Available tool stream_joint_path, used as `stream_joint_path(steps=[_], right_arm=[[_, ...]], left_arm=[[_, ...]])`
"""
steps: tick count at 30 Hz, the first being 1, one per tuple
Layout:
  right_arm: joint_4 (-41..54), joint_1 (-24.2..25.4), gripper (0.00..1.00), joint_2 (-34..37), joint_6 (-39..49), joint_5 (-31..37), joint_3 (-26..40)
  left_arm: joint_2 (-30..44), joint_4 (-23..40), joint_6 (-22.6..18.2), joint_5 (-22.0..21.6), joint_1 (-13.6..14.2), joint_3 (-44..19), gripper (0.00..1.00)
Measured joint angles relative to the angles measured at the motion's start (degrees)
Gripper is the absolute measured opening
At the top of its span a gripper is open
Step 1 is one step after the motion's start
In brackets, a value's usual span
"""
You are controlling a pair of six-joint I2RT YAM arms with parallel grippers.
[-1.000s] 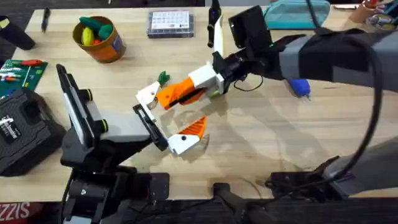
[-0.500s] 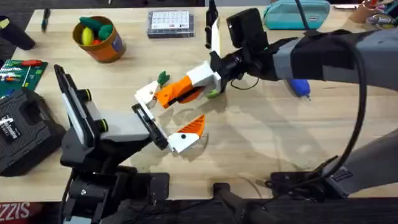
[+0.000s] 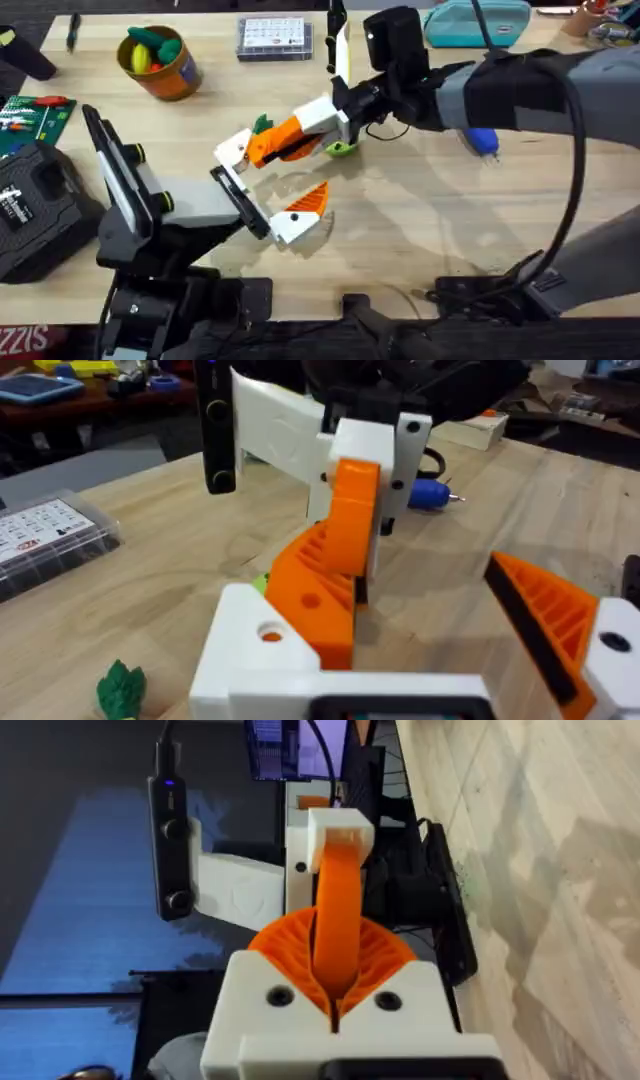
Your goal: Pick up the gripper from the table and insert it into the empty holder that is missing its gripper. Then pick up a screw, insert it into the mounting hole, and use the screwdriver to tighten it. Finally, clean up the table by picking up the vegetable and placing it into the bucket.
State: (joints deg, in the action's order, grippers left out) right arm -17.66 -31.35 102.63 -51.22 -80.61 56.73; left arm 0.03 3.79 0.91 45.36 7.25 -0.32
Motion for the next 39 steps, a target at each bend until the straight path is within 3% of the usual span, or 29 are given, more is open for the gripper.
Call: stream_joint_path(steps=[16,39], right_arm=[[-3.0,-0.9,0.018,5.4,0.0,-3.6,2.6],[-5.1,-3.1,0.019,6.4,-0.5,-1.7,3.6]], left_arm=[[0.0,0.3,1.3,4.6,0.0,0.0,0.988],[0.0,0.3,1.7,3.7,-0.7,0.0,0.987]])
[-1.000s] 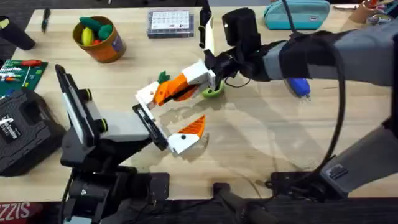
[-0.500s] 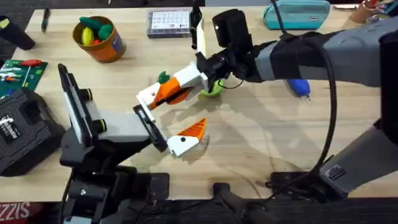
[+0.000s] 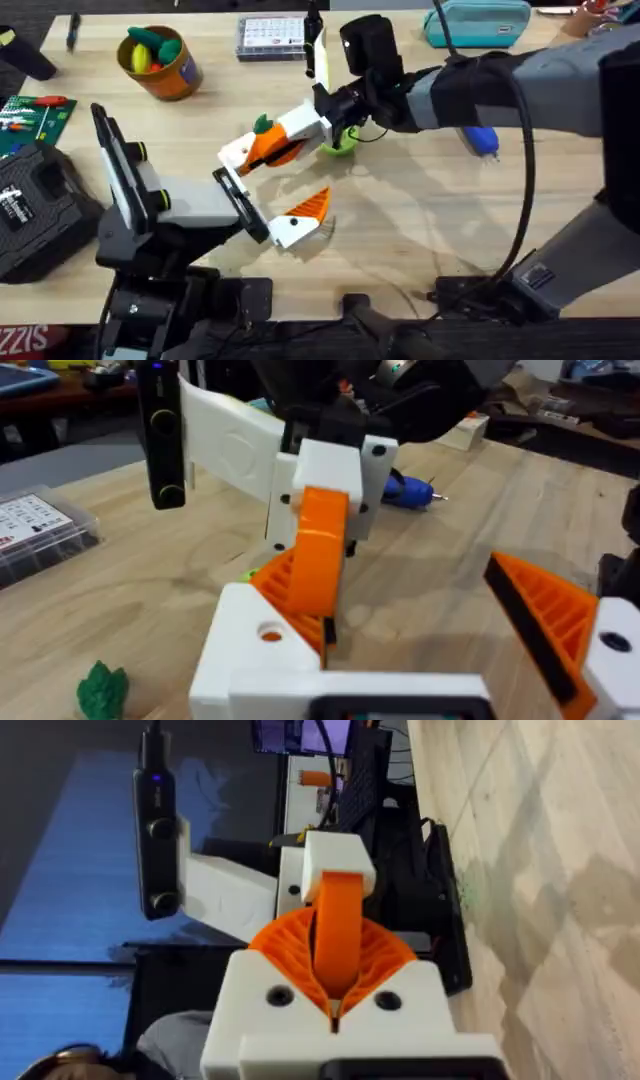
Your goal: Pick up the gripper from the table and insert it into the empty holder that is missing its gripper. Then pick up a screw, insert it into the mounting hole, and use the screwdriver to tighten it. Finally, clean up the table by picking up the vegetable and placing it into the bucket.
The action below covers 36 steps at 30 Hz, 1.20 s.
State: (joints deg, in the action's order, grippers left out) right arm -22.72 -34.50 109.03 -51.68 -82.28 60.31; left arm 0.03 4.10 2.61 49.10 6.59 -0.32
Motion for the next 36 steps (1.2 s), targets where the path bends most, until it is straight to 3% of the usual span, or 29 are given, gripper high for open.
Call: stream_joint_path(steps=[36], right_arm=[[0.7,-0.5,0.019,0.2,-2.1,1.9,1.5]], left_arm=[[0.0,-0.1,-0.2,-1.8,-0.2,0.0,0.987]])
